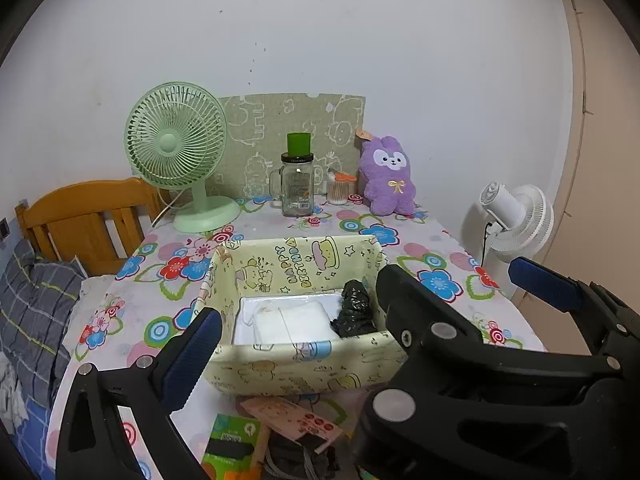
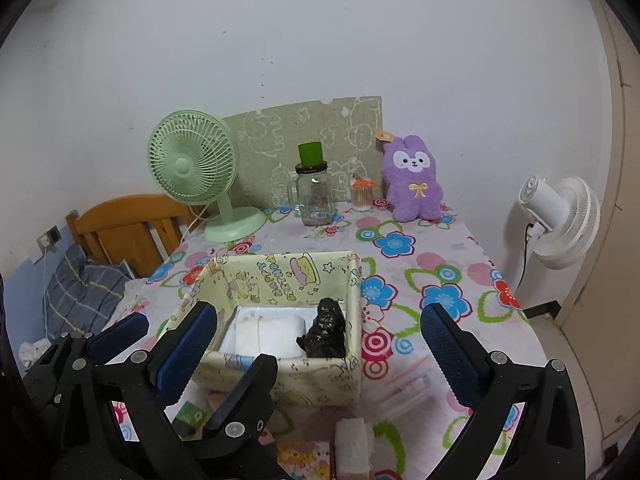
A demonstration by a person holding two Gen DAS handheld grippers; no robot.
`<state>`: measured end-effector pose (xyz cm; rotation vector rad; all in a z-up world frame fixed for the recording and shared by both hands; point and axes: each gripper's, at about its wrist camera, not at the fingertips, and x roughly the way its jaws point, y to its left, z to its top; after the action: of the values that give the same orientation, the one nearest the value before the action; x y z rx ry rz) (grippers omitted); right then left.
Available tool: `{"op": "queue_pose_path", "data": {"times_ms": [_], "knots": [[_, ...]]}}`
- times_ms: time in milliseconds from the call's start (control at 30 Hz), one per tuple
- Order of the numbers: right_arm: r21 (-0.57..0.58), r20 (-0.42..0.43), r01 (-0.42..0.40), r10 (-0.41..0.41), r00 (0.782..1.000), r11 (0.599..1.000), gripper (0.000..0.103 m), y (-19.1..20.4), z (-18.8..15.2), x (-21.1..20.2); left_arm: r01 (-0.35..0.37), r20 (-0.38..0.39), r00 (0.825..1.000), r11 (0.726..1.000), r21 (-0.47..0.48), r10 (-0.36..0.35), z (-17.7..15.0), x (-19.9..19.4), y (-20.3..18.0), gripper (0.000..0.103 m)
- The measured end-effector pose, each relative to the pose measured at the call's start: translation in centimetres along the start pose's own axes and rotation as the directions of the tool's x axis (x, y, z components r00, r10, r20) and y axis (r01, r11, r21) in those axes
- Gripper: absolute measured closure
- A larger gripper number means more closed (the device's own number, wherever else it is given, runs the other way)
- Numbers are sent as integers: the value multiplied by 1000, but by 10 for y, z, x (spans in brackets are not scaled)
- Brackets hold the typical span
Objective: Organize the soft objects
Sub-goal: 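Pull both open tools back out of the basket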
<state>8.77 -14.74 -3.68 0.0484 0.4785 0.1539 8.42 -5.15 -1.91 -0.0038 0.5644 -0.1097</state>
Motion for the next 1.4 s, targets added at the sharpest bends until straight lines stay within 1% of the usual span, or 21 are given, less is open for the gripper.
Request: {"op": "queue_pose_path", "data": {"times_ms": [167,333,433,633,733,867,1033,1267,1400], "knots": [[-28,9,7,-7,1000,1000,0,1,-4,-13,2,5,1000,1000,-5,-2,-5,-9,-3,0],[-34,16,-3,3,1000,999,0,2,-11,-20,-10,12,1000,1000,0,10,-13,-17,-4,0],[-40,12,23,-23,1000,999,0,5,-17,-23,-1,9,1000,1000,-9,1,-20,-18,-2,0],[-46,-3,-6,5,1000,999,0,7,-32,-25,-2,24,1000,1000,-8,2,-36,-23,0,0],[-38,1,-4,4,1000,999,0,6,-43,-27,1,21,1000,1000,-4,-1,-46,-23,0,0],[-24,-2,6,-6,1000,1000,0,6,-56,-25,31,8,999,999,-10,-31,-56,-17,3,0],[-33,15,10,-9,1000,999,0,9,-69,-23,20,-4,1000,1000,-19,-20,-68,-12,9,0],[-34,-43,-4,3,999,999,0,10,-88,-12,-4,-28,1000,1000,-8,4,-86,-6,11,0],[-50,-61,4,-7,998,999,0,11,-99,-7,-20,-23,1000,1000,-5,20,-98,-5,10,0]]}}
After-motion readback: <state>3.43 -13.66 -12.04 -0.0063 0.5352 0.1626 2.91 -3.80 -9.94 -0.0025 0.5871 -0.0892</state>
